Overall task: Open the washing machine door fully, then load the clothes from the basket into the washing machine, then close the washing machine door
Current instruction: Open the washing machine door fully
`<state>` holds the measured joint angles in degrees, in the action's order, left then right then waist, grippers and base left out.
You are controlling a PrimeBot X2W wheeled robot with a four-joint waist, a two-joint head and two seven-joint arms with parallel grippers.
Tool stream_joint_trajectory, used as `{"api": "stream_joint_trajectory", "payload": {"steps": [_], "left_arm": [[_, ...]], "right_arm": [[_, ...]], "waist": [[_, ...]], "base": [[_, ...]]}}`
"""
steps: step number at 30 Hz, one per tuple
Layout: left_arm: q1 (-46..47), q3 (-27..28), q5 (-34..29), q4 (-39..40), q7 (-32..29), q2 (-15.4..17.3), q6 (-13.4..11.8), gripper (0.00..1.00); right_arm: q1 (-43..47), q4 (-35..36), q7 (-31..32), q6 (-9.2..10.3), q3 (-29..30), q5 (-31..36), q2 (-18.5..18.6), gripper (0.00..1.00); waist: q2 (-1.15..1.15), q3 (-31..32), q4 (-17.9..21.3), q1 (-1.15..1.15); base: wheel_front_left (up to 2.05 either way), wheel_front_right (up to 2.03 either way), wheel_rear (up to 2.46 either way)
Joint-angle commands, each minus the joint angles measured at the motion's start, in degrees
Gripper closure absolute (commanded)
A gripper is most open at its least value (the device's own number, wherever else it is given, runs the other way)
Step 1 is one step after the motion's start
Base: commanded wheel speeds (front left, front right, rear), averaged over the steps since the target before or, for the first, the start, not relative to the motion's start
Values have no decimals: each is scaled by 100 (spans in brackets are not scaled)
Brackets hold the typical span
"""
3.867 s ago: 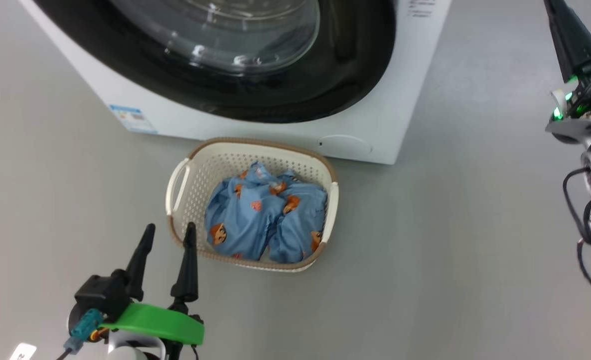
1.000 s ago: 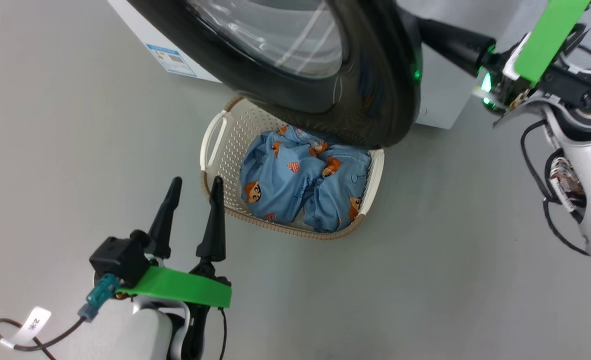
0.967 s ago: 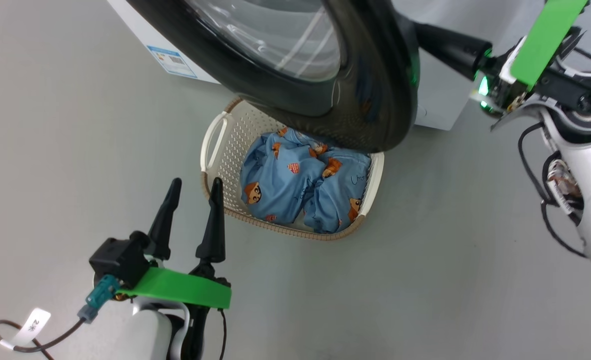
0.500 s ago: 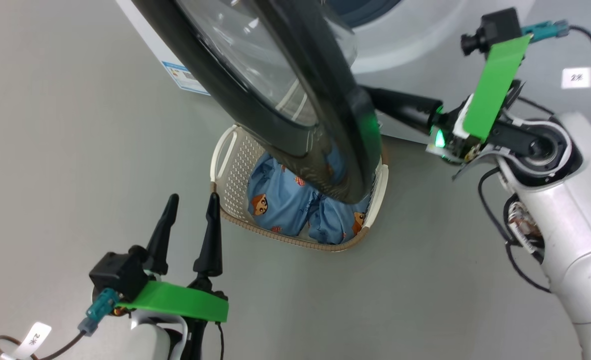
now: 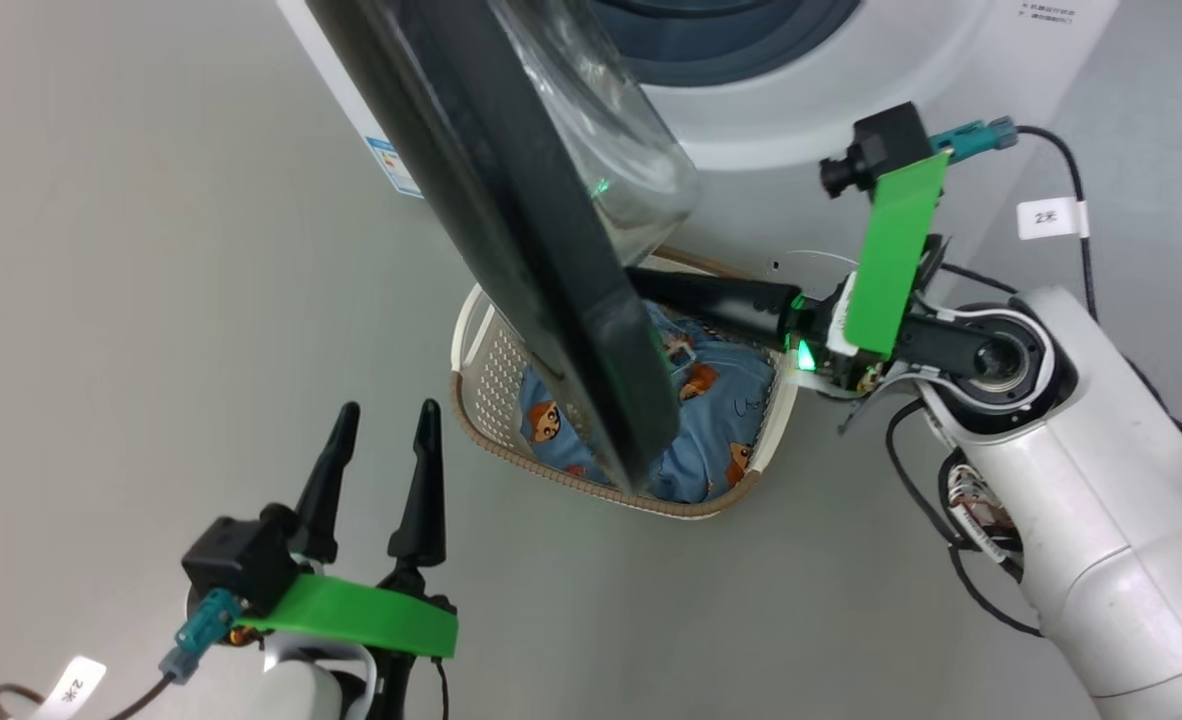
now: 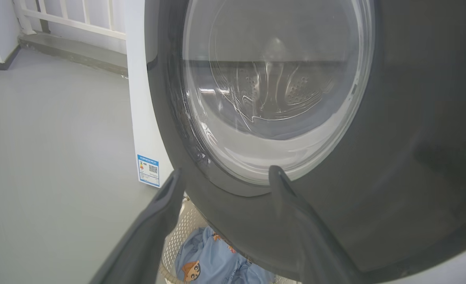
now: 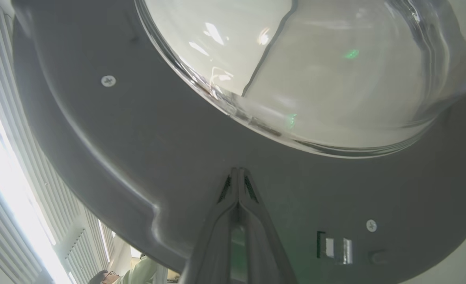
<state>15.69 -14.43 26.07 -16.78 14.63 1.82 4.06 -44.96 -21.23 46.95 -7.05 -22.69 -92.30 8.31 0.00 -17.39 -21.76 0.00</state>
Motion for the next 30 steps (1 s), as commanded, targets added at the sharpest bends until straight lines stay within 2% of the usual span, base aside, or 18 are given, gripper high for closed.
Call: {"api": "stream_joint_trajectory", "payload": {"steps": [1, 14, 29, 30], "left_arm": [[-90, 181, -24, 121, 37, 106, 6, 0], [-175, 171, -36, 105, 37, 106, -25, 0], [-148, 288, -282, -120, 37, 106, 127, 0], [-155, 309, -298, -145, 37, 106, 142, 0]], "right_arm": [[117, 194, 73, -44, -136, -19, -220, 100], [257, 146, 101, -44, -264, 30, -396, 100], [445, 128, -586, -44, 127, 400, -141, 100], [472, 141, -659, -44, 114, 481, -90, 93]], "waist": [[0, 29, -39, 0], [0, 175, -117, 0], [0, 485, 337, 0], [0, 512, 375, 0]], "base": [[0, 0, 0], [0, 0, 0], [0, 0, 0], [0, 0, 0]]}}
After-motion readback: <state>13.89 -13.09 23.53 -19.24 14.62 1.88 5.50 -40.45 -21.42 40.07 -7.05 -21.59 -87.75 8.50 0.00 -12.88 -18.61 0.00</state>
